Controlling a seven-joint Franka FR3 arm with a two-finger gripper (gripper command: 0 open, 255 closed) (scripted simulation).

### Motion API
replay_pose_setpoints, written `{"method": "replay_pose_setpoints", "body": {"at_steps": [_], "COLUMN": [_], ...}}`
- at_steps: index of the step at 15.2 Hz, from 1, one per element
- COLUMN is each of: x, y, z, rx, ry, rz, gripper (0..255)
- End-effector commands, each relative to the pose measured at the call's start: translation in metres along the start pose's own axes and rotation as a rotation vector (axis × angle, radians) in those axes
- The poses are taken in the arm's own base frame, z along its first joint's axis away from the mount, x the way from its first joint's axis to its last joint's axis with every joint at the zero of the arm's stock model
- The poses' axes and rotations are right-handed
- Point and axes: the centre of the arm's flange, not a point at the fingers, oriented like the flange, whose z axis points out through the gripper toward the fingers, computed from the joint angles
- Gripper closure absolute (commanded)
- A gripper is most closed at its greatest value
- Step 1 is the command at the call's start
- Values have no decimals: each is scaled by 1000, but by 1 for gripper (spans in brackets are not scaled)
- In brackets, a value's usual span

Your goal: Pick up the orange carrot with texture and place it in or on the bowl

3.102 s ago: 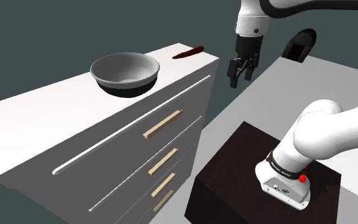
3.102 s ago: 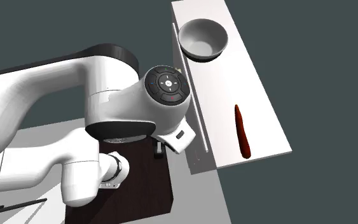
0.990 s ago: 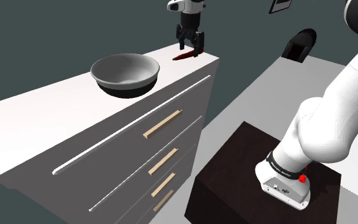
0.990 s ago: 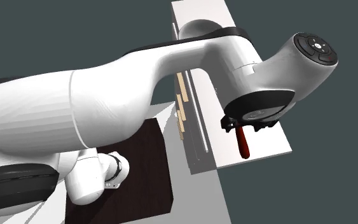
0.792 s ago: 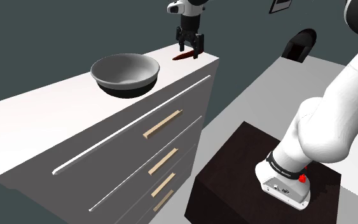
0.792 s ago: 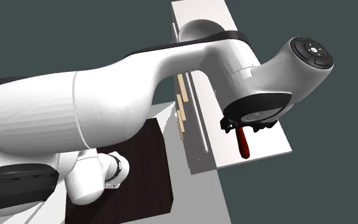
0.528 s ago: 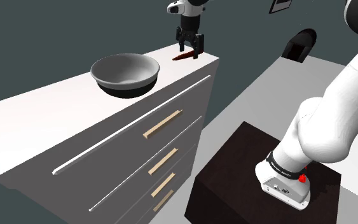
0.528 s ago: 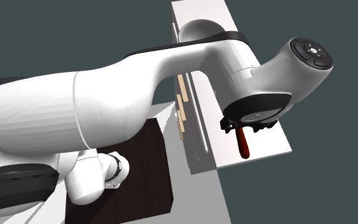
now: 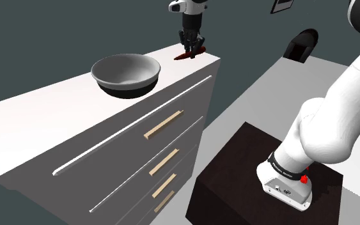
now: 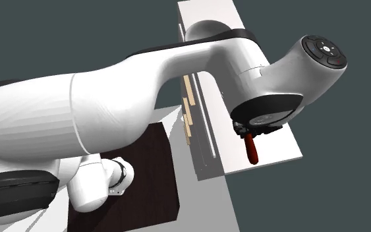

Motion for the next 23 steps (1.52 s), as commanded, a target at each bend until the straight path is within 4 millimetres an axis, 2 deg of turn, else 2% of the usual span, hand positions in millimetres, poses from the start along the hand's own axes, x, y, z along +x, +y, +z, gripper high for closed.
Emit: {"method": "replay_pose_setpoints", "body": {"at_steps": [1, 3, 23], "x": [0, 0, -9], "y": [3, 4, 4], "z": [4, 7, -99], "rx": [-6, -6, -6], "ry": [-1, -1, -1], "rz": [1, 1, 1], "gripper": [255, 255, 255]}}
